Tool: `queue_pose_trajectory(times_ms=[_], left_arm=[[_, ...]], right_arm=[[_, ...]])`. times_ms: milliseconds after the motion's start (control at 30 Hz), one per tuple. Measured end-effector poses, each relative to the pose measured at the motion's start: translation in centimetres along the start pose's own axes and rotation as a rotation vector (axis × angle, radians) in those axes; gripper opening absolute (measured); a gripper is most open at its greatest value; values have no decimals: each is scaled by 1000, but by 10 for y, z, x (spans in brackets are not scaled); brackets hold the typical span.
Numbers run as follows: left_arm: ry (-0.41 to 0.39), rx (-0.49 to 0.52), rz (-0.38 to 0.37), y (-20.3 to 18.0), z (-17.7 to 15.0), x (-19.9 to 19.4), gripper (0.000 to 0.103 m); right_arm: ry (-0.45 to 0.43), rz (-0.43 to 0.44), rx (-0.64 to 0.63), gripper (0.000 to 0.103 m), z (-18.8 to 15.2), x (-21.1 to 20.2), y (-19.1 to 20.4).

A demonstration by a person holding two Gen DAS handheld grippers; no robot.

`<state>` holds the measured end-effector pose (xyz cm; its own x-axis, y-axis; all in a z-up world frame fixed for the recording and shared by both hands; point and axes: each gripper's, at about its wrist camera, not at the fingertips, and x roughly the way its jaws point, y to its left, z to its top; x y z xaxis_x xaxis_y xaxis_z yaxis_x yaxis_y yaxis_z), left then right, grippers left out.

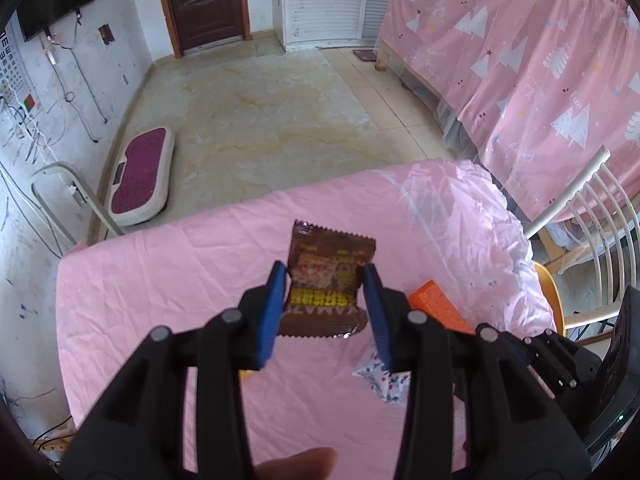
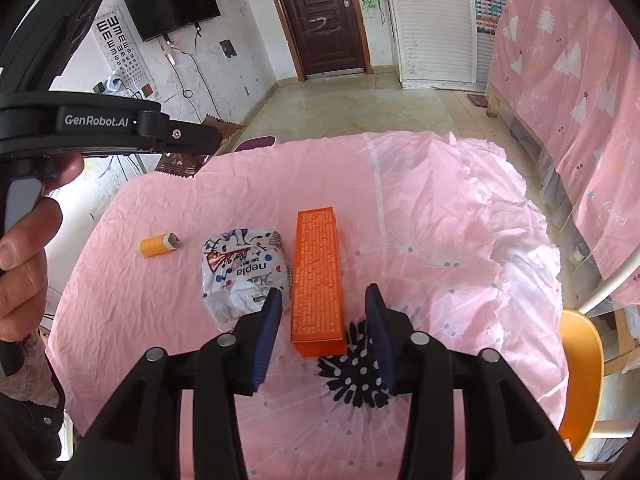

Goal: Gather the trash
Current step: 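Lift the brown wrapper with left tool while right tool lifts the orange box, then carry the brown wrapper and orange box over the orange bin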

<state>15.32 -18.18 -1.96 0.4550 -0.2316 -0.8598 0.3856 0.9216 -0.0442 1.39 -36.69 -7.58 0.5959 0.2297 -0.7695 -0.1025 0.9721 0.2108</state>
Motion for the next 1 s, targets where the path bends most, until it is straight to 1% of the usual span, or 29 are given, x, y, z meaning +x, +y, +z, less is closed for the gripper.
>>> queue_pose_trajectory(times_ms=[167, 433, 600, 767, 800, 900, 1000], left_arm=[[-1, 7, -1, -5, -1, -1, 38], [1, 18, 4, -12, -1, 0, 38], [1, 21, 2, -14, -2, 0, 38], [3, 33, 0, -21, -2, 3, 38], [4, 36, 1, -22, -2, 2, 38], [4, 42, 2, -25, -2, 2, 38], [3, 42, 3, -26, -2, 1, 38]], right_arm=[[-5, -10, -6, 33, -1, 2, 1], [-22, 32, 41, 33, 1, -8, -9], [-19, 38, 8, 33, -3, -11, -2], [-5, 7, -19, 33, -6, -2, 3], [-6, 4, -19, 32, -6, -1, 3], [-13, -8, -31, 18, -7, -1, 3], [-23, -11, -37, 13, -8, -3, 2]])
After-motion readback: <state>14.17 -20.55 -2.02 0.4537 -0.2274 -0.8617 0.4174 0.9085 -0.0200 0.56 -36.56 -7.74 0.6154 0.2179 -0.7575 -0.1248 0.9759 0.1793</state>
